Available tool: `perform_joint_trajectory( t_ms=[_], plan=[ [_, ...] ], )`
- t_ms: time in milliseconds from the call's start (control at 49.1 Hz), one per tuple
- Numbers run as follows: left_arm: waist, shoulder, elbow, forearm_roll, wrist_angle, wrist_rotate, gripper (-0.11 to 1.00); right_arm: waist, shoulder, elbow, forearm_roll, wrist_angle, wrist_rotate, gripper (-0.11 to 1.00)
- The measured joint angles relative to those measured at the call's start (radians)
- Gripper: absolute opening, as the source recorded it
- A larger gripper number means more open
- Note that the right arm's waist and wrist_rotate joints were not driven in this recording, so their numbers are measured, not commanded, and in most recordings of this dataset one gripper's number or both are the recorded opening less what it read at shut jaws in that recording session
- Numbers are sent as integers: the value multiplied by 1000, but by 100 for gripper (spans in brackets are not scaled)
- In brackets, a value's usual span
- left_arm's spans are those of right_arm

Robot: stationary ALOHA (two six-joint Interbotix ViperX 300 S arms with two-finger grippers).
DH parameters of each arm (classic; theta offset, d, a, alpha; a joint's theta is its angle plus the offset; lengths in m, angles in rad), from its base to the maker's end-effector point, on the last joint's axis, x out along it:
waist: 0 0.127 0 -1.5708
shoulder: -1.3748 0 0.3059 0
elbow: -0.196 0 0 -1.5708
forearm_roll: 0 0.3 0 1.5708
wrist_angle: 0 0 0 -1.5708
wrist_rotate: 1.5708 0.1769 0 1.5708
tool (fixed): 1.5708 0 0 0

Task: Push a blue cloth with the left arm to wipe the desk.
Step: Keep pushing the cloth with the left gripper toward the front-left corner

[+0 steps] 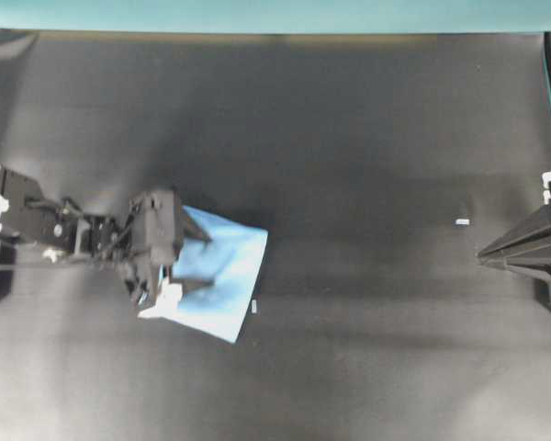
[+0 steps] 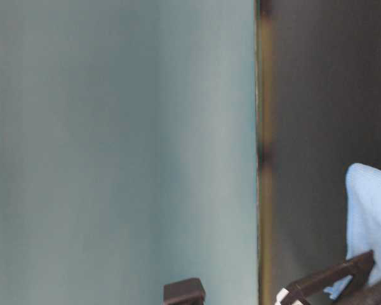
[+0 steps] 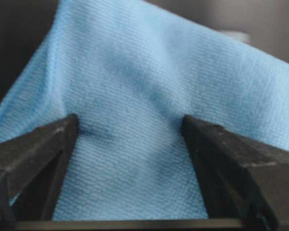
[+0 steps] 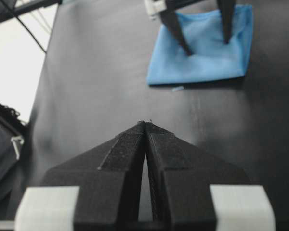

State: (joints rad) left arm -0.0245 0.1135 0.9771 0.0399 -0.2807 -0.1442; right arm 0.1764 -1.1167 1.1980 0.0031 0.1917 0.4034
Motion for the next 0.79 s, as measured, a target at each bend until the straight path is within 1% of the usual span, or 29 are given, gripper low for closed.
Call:
perform_joint_trajectory(
  t_ms=[122,326,468,570,692,794],
  plan=[
    [-72,-2,3,-2,0,0,85,0,0,0,0,-2,2,0],
    [-215,-3,3,0,0,0,85,2,0,0,-2,-2,0,0],
    [-330,-11,5,0,0,-2,85,2,-2,0,0,-2,0,0],
    [-414,-12,0,-2,2,-18,85,2,-2,2,-2,-2,0,0],
    [-502,-11,-8,0,3,-64,85,2,-2,2,0,-3,0,0],
    [-526,-9,-11,0,6,-87,85,0,-2,2,-2,-12,2,0]
  ],
)
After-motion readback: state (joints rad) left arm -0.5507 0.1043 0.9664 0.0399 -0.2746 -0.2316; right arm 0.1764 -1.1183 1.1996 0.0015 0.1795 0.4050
